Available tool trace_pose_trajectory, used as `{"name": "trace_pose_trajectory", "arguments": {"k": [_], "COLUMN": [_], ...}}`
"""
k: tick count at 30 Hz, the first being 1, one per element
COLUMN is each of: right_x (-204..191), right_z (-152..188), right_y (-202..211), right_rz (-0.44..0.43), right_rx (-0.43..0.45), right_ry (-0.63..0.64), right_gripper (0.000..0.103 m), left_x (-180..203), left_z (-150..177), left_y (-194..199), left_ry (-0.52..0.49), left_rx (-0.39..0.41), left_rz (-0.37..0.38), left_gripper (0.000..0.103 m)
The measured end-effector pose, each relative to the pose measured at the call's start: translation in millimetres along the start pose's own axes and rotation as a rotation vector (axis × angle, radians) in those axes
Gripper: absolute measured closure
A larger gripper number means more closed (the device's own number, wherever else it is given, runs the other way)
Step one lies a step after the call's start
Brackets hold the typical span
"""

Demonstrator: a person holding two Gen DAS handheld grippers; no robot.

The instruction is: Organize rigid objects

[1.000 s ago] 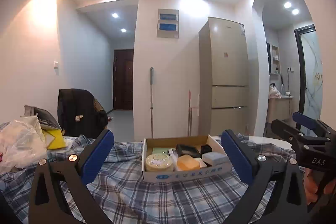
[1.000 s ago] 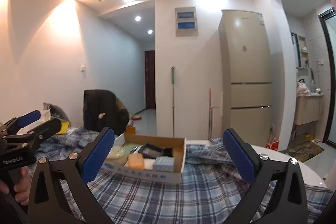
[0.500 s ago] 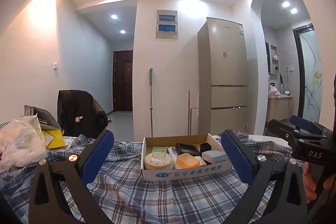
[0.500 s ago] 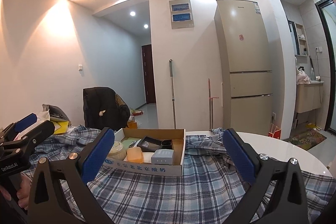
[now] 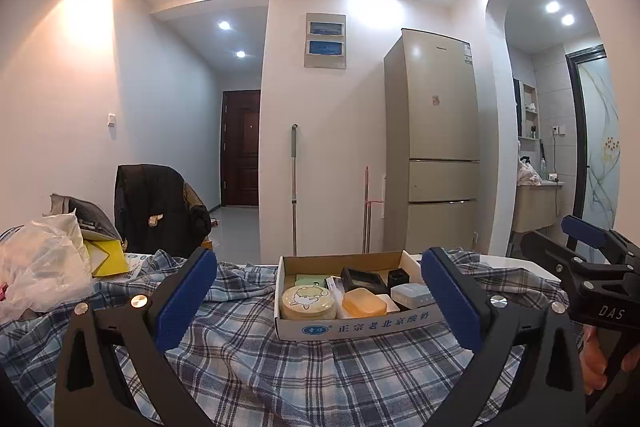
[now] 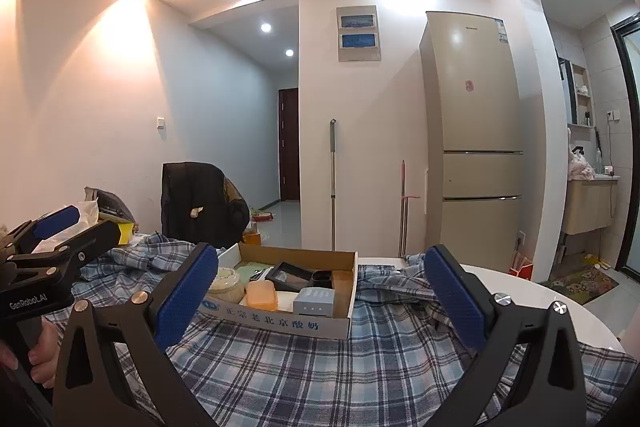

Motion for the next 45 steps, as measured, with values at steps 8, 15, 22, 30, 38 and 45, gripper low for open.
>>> {"name": "trace_pose_trajectory", "arguments": {"k": [8,15,22,30,38,45], "right_x": [-2.0,-2.9,-2.5,-1.7,-1.1,-1.1], "right_z": [-0.9,-0.6,-0.9,-0.8,-0.2,-0.2], "right_y": [5.9,5.2,5.4,5.4,5.3,5.4], "right_rz": [0.011,0.014,0.016,0.02,0.021,0.021], "right_rx": [0.025,0.023,0.029,0.032,0.031,0.031], "right_ry": [0.011,0.016,0.011,0.008,0.008,0.008], "right_gripper": [0.0,0.0,0.0,0.0,0.0,0.0], "left_x": [-0.5,-1.6,-1.6,-1.4,-0.7,-0.7], "left_z": [0.3,0.7,1.0,-0.1,-2.9,-1.9], "left_y": [-1.2,-1.8,-2.1,-2.2,-0.2,0.4], "left_ry": [-0.001,0.003,0.001,0.002,0.003,0.005], "left_rx": [-0.005,-0.008,-0.008,-0.004,0.006,0.007], "left_rz": [-0.002,-0.006,-0.006,-0.007,-0.011,-0.01], "left_gripper": [0.0,0.0,0.0,0.0,0.0,0.0]}}
Point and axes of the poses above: each gripper's, at about its wrist camera, not at the fingertips, and y roughly against the way its jaws point, x to its right, z to its underside, the point moved 7 cm from there along -y, roughly the way its jaws point, and after that the axes turned 15 degrees about -x, right-handed, at the moved point
